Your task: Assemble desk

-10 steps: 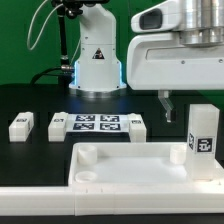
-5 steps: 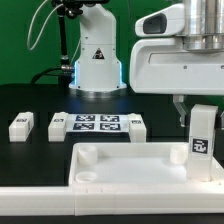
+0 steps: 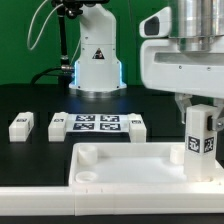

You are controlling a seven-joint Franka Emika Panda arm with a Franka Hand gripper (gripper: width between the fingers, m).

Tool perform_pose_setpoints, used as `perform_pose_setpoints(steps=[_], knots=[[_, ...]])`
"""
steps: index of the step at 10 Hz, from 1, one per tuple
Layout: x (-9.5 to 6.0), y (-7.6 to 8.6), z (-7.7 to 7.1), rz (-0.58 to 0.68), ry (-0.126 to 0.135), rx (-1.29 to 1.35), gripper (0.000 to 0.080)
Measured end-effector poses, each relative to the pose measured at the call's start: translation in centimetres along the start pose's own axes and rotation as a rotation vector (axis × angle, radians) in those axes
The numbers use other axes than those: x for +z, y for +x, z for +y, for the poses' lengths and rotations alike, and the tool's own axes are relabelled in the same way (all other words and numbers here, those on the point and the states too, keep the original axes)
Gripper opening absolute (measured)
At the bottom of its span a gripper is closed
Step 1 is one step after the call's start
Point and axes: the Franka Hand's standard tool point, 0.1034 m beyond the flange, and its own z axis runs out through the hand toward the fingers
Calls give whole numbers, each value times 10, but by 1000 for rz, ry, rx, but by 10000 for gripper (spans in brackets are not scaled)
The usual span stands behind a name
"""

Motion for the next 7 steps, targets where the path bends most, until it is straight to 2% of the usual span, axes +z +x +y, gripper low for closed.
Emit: perform_pose_setpoints(steps=[2,4,5,6,7], knots=[[1,0,-1,-41,21,280,290],[1,0,-2,-44,22,309,291],[1,0,-2,-43,23,269,455],[1,0,-1,-42,20,248,455],[-1,-2,-1,-41,6,39,603]])
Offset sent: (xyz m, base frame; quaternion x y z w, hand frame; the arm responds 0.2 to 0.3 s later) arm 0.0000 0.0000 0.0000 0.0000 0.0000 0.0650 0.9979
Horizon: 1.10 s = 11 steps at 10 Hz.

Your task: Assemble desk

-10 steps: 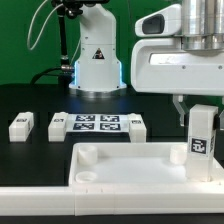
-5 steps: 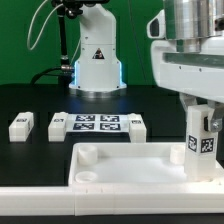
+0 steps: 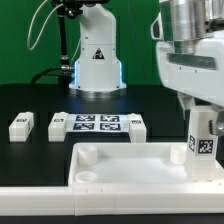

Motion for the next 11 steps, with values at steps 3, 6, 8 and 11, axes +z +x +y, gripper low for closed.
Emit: perform_pose_setpoints(steps=[3,6,8,11], knots=[[-3,2,-2,-11,-1,-414,647],[-3,2,-2,-10,-1,-621,649],[-2,3,-7,78,-23,-1052,649],[1,4,-5,89,-16,-1070,635]])
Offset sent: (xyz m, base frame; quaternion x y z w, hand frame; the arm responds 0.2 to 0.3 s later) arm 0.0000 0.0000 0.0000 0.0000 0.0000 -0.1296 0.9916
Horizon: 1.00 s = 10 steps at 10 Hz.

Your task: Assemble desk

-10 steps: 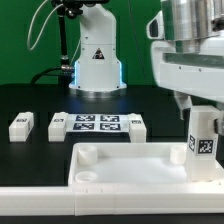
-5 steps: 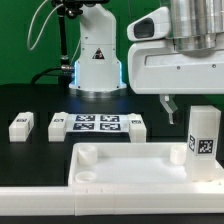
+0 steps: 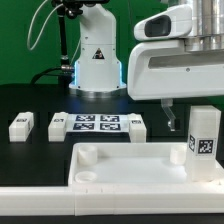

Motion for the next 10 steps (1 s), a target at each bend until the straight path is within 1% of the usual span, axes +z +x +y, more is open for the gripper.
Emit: perform_pose_setpoints(steps=[2,5,7,9,10], knots=[[0,0,1,0,-1,104,288],[0,1,5,1,-4,351,291],[0,0,7,-19,-3,648,291],[1,-3,3,-46,7,996,291],[1,-2,4,-54,20,1135,291]])
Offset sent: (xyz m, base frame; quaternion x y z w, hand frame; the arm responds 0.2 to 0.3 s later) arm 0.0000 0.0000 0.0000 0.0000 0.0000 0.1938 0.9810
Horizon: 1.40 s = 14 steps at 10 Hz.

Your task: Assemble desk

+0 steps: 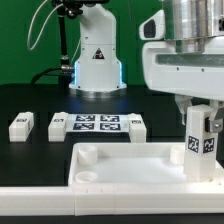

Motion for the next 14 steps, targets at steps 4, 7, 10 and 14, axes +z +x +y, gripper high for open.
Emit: perform_pose_setpoints(steps=[4,7,10,14], knots=[[-1,7,2,-26,11,329,294],[-2,13,2,-35,-10,488,294],[-1,12,3,-35,-12,521,305],[-4,10,1,-35,-9,504,638]])
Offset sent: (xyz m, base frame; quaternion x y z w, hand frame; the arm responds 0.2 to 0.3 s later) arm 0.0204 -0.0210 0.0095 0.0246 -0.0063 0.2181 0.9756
